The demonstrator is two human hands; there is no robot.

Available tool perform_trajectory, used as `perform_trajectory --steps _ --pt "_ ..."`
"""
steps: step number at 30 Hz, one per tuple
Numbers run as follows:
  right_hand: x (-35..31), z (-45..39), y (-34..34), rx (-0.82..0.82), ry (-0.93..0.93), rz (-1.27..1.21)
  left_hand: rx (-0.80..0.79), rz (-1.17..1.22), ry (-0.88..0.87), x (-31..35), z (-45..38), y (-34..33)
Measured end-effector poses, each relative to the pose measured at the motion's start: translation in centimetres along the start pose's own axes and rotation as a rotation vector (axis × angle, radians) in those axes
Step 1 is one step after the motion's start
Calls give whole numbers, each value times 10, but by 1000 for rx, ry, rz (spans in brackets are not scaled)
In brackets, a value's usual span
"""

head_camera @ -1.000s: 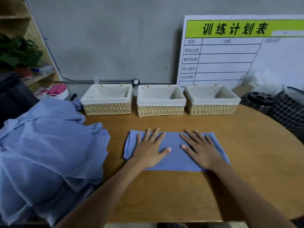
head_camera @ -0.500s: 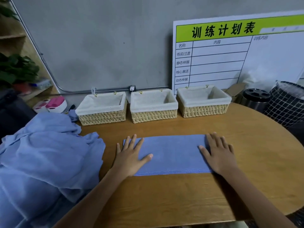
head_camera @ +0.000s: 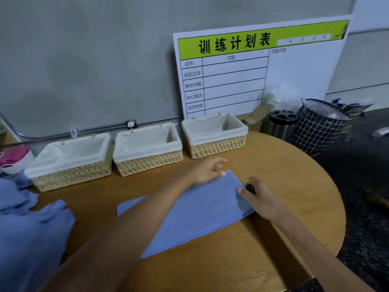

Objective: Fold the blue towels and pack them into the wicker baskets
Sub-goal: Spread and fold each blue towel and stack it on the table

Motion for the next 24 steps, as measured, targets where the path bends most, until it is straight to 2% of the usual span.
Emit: perform_trajectory --steps 2,6,11,14,20,24 --pt "15 -10 14 8 -37 -59 -74 45 -9 7 -31 -21" --pt "42 -19 38 38 -81 -103 -118 104 -60 9 -71 -46" --pt "42 -13 41 -20 -85 -164 -150 146 -85 9 -83 -53" --pt "34 -10 39 16 -47 -178 -179 89 -137 17 -78 -45" --pt "-16 12 52 249 56 -281 -17 231 -187 28 -49 10" --pt "-63 30 45 306 162 -370 57 456 -136 22 -9 56"
Point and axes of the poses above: each hand's wrist, its own z-axis away from the middle knuckle, its own y-axis out of the back of the hand, x = y × z, the point moved 8 cm from there along -z, towards the middle knuckle, and after that the axes turned 12 degrees about x, right-handed, at the moved point
